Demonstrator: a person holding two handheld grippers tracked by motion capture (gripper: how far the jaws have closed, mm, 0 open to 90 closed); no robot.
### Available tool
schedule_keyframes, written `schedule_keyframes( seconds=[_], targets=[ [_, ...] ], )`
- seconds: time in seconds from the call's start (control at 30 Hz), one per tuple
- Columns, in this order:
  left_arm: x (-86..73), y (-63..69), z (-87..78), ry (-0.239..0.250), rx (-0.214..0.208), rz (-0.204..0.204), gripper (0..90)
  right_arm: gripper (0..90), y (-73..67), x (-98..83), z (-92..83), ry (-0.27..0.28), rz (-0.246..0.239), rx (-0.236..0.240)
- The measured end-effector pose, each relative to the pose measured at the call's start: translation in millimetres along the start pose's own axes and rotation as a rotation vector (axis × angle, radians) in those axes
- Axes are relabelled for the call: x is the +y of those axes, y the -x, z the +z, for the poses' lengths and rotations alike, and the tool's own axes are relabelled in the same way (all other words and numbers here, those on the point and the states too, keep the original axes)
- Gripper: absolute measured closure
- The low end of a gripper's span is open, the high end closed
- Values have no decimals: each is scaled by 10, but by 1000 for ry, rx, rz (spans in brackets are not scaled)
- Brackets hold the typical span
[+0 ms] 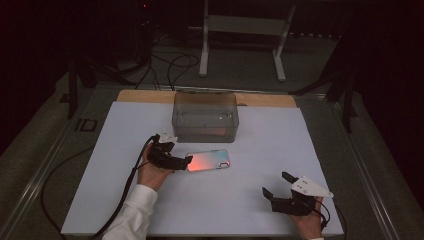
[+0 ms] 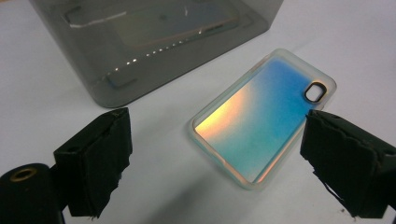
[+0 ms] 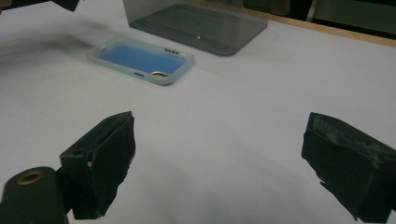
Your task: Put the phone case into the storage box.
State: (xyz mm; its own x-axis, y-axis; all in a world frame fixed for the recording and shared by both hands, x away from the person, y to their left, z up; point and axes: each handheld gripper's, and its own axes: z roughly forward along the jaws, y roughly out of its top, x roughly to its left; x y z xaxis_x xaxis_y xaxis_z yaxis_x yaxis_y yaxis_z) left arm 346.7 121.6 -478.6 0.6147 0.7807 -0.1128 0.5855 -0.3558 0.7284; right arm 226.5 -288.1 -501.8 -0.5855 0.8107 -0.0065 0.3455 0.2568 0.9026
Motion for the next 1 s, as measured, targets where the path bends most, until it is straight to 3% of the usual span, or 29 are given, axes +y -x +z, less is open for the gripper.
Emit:
schedule_keyframes(
  seconds=[0.3,1.0],
  targets=[
    [7,31,87,-20,6,-4,115,98,1,0,-3,0,1,2],
    [-11,65,323,-94,31,-55,187,99,4,-1,0,-2,2,11]
  ],
)
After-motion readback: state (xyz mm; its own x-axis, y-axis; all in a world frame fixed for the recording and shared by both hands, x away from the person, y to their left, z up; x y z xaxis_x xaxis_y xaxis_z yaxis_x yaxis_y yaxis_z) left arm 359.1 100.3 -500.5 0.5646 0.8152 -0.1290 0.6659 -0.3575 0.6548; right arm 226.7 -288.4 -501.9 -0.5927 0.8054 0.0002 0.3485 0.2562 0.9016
